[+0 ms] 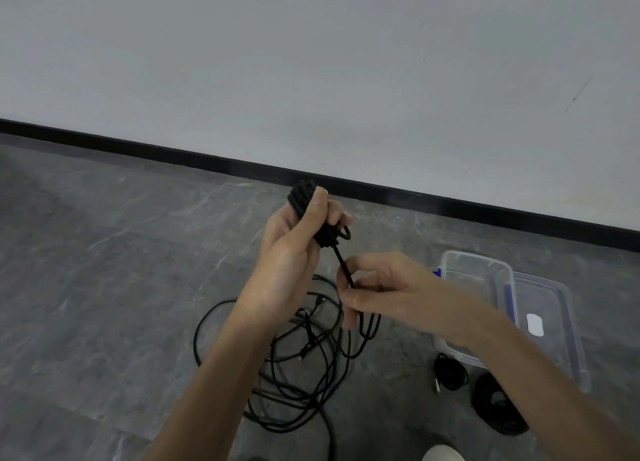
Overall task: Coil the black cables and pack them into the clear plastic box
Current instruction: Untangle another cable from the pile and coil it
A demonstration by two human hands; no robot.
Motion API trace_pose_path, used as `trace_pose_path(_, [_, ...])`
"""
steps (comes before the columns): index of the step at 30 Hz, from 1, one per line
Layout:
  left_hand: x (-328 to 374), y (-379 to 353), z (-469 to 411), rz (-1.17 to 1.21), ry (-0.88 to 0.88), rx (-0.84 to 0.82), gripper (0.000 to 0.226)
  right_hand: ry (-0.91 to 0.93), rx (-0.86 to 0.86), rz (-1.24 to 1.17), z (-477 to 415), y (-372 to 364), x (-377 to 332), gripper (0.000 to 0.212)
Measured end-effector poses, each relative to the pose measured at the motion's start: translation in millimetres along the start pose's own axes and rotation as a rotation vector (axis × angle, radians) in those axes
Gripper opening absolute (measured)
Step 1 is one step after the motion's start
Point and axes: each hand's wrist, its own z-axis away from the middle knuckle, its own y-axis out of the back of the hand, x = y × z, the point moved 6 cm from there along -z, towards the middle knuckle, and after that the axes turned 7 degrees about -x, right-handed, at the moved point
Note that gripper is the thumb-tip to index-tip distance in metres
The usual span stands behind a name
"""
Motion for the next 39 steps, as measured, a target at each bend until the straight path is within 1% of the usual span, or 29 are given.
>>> trace_pose_path(1, [1,1,0,-0.015,-0.015,0.005,0.018,-0.001,-0.023,-0.009,1,-1,-1,0.001])
trace_pose_path(6, [1,5,-1,-0.147,-0.061,0.037,0.021,0.024,-0.085,-0.024,4,-3,-3,0.009])
trace_pose_path(10, [3,14,-1,-0.32,-0.101,0.088,0.018,0.091,0.004,-0.022,3,3,-5,0.026])
trace_pose_path(14, [3,17,-1,-0.486,-0.095,0.102,0.016,0.117,0.061,-0.041,2,5,-7,0.026])
trace_pose_path(18, [-2,19,-2,-0.596,-0.032,0.086,0.02,0.136,0.081,-0.09,3,6,-9,0.022])
trace_pose_path(23, [-13,23,-2,-0.758,0.092,0.051,0.038,0.142,0.074,-0.185,4,5,-10,0.015])
trace_pose_path(26, [-15,18,1,-0.745,0.169,0.009,0.062,0.155,0.1,-0.173,6,9,-11,0.017])
trace_pose_path(28, [-15,13,4,-0.734,0.204,-0.024,0.07,0.174,0.112,-0.168,8,12,-12,0.017])
trace_pose_path(29, [-15,11,5,-0.732,0.22,-0.039,0.07,0.184,0.119,-0.17,9,13,-13,0.017])
trace_pose_path(31, [-18,10,5,-0.722,0.255,-0.074,0.061,0.198,0.15,-0.175,9,14,-14,0.017])
trace_pose_path(34, [-24,6,5,-0.678,0.285,-0.173,0.053,0.21,0.242,-0.169,9,19,-14,0.02])
trace_pose_path(36, [-25,2,7,-0.645,0.303,-0.216,0.054,0.224,0.332,-0.162,9,24,-13,0.023])
trace_pose_path(39, [-28,-6,7,-0.643,0.312,-0.295,0.062,0.251,0.465,-0.128,10,30,-11,0.02])
